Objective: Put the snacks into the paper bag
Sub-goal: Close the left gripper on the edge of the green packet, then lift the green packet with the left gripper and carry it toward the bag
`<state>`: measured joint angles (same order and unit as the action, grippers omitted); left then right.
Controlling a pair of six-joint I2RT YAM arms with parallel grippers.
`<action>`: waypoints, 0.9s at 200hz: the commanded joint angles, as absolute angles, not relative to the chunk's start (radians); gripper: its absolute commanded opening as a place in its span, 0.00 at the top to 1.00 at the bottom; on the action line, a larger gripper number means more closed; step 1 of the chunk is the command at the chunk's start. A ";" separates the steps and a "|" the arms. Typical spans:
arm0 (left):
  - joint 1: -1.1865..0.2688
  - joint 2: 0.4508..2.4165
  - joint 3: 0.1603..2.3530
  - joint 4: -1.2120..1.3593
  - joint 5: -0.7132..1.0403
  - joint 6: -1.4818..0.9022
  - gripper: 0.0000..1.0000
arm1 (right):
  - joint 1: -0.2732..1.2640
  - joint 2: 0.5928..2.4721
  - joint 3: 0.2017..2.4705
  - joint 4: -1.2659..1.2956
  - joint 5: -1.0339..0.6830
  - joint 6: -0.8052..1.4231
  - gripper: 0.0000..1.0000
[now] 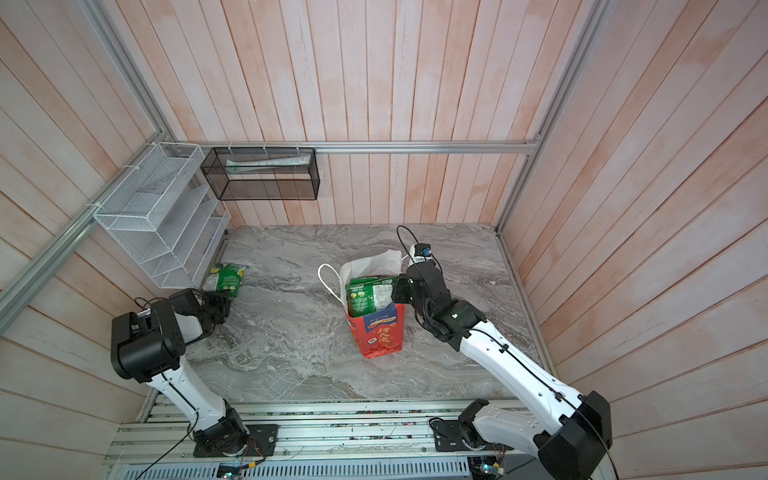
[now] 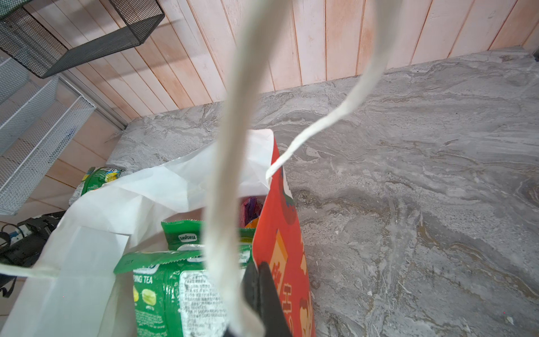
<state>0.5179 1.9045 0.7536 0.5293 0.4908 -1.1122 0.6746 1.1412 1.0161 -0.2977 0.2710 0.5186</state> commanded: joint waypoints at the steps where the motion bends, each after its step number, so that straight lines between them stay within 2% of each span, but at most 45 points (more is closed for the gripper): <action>1: 0.544 1.967 0.761 0.477 0.535 -1.113 0.75 | 0.680 1.143 1.031 -0.305 0.269 0.506 1.00; 48: 0.571 1.953 0.701 0.620 0.609 -1.156 1.00 | 0.680 1.140 1.029 -0.302 0.267 0.506 1.00; 76: 0.569 1.912 0.632 0.719 0.653 -1.210 1.00 | 0.679 1.134 1.031 -0.304 0.267 0.506 1.00; 106: 0.523 1.780 0.557 0.704 0.614 -1.202 1.00 | 0.680 1.119 1.030 -0.305 0.268 0.506 1.00; 149: 0.392 1.544 0.509 0.597 0.538 -1.187 1.00 | 0.681 1.112 1.029 -0.308 0.269 0.506 1.00; 180: 0.320 1.295 0.545 0.361 0.422 -1.123 1.00 | 0.680 1.107 1.031 -0.311 0.270 0.505 1.00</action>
